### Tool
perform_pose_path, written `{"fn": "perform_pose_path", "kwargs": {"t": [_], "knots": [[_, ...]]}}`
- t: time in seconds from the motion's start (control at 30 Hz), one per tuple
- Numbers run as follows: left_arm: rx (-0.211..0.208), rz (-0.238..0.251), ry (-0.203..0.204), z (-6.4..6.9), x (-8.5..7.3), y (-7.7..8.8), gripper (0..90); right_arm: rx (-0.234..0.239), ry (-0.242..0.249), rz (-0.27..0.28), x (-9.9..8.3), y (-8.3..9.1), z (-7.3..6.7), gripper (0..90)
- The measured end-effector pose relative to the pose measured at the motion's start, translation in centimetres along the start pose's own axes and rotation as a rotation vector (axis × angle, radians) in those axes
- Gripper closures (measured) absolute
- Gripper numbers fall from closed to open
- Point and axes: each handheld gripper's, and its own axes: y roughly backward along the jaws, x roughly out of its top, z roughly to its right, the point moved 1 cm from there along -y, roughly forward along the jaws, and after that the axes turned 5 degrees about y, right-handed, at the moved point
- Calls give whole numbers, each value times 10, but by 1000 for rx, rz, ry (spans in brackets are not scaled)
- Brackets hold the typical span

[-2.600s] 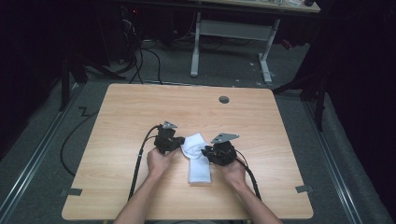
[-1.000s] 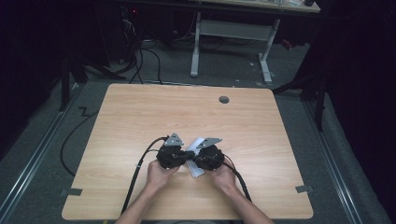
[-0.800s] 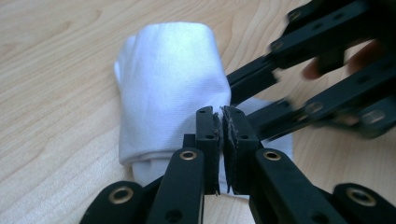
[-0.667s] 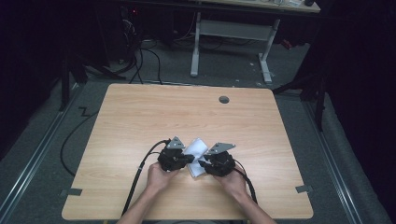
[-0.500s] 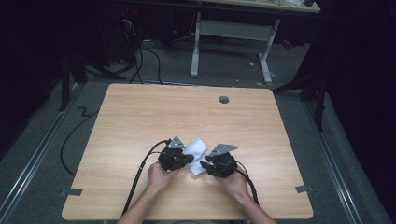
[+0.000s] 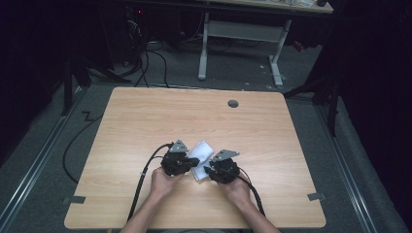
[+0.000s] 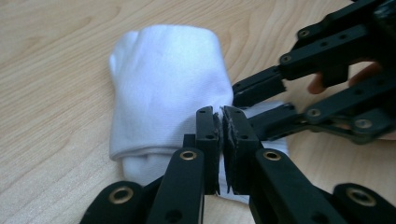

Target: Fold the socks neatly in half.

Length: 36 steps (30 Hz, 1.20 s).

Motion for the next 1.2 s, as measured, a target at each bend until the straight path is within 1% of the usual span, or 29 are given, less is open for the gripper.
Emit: {"fn": "perform_pose_path", "kwargs": {"t": [0.1,0.23,0.37,0.53,0.7,0.8,0.87,1.0,1.1,1.2], "knots": [[-9,6,-16,4,0,6,856,-9,2,-7,1,-1,-1,672],[-36,17,-16,10,-4,13,856,-7,-8,-5,1,-1,0,675],[-55,4,-28,18,-11,15,856,-12,-3,-3,1,-2,-1,677],[-63,-24,-6,18,-21,10,855,-11,-4,-2,1,-1,-1,677],[-53,-46,-3,16,-24,4,854,-1,-17,-3,1,1,0,659],[-48,-54,0,14,-24,3,854,6,-27,27,-2,7,0,655],[-47,-55,3,11,-25,2,854,21,-44,30,-6,11,2,648],[-38,-52,12,7,-24,1,854,35,-37,26,-6,15,2,639],[-12,-47,9,3,-22,0,854,41,-30,24,-6,16,1,636],[1,-44,10,0,-20,-2,854,52,-23,23,-5,16,-2,635]]}}
